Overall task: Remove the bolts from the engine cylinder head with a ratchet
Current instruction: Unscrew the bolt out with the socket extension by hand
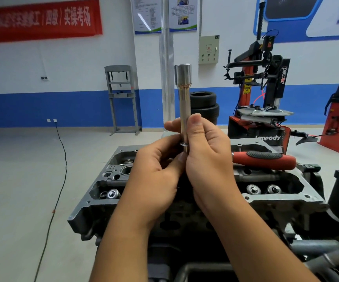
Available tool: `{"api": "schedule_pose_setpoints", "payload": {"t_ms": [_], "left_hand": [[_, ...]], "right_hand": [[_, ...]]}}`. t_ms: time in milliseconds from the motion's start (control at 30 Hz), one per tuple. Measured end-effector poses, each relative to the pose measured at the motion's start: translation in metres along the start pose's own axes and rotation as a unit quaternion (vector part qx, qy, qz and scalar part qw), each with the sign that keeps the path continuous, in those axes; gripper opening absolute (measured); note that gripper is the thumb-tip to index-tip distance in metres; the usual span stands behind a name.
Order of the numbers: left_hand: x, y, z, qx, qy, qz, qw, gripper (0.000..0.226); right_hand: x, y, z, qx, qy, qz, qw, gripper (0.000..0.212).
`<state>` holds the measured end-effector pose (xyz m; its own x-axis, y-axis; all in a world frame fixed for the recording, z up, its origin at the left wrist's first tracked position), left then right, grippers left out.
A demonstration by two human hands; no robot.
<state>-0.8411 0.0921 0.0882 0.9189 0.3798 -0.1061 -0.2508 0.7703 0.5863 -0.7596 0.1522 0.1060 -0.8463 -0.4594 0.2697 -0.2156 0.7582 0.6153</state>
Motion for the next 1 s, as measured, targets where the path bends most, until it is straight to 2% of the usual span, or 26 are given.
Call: {"api": "schedule_pose_setpoints", "payload": {"t_ms": [100, 167, 200, 333, 400, 500, 567, 733, 867, 1000], "left_hand": [[0.0011, -0.0001, -0.0009, 0.012, 0.037, 0.077, 0.996, 0.034], [0.0017, -0.0001, -0.0016, 0.016, 0.061, 0.112, 0.992, 0.033], [0.0017, 0.0, -0.0015, 0.02, 0.066, 0.107, 0.992, 0.032], [0.0033, -0.0006, 0.0019, 0.011, 0.001, 0.001, 1.0, 0.029], [0.0028, -0.0008, 0.003, 0.01, 0.0, 0.017, 1.0, 0.032], [0.0042, -0.0012, 0.0027, 0.012, 0.02, 0.074, 0.997, 0.028], [0.0043, -0.0015, 0.0014, 0.017, 0.036, 0.097, 0.994, 0.026], [0.0048, -0.0015, 0.0042, 0.009, 0.006, 0.013, 1.0, 0.03], [0.0043, -0.0016, 0.0044, 0.018, 0.013, 0.066, 0.998, 0.028], [0.0045, -0.002, 0.0021, 0.022, 0.021, 0.079, 0.996, 0.024]], "right_hand": [[-0.001, -0.0011, 0.0017, 0.014, 0.048, -0.018, 0.999, 0.028], [-0.0012, -0.0017, 0.0012, 0.007, 0.05, -0.026, 0.998, 0.032], [-0.001, -0.0014, 0.001, 0.001, 0.043, -0.025, 0.999, 0.033], [0.0014, -0.0001, -0.0011, -0.016, -0.003, -0.004, 1.0, 0.039], [0.0011, 0.0004, -0.0011, -0.012, 0.004, 0.008, 1.0, 0.042], [0.0003, -0.0015, -0.0022, 0.005, 0.057, -0.001, 0.998, 0.031], [-0.001, -0.0026, -0.0029, 0.008, 0.066, -0.003, 0.998, 0.037], [-0.0018, -0.001, -0.0033, 0.006, 0.045, 0.017, 0.999, 0.043], [-0.001, -0.0024, -0.003, 0.018, 0.065, 0.004, 0.998, 0.043], [-0.0004, -0.0029, -0.0049, 0.043, 0.117, -0.015, 0.992, 0.043]]}}
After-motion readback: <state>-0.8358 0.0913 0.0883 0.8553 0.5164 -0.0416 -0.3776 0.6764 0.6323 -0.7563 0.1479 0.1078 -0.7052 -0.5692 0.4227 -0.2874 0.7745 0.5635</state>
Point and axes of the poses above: each hand's wrist, its own y-axis towards the middle knuckle, its own x-axis out of the palm, z = x × y, the point moved 2 cm from there along y, towards the middle knuckle, and after that the axes turned 3 degrees about y, right-handed, at the moved point
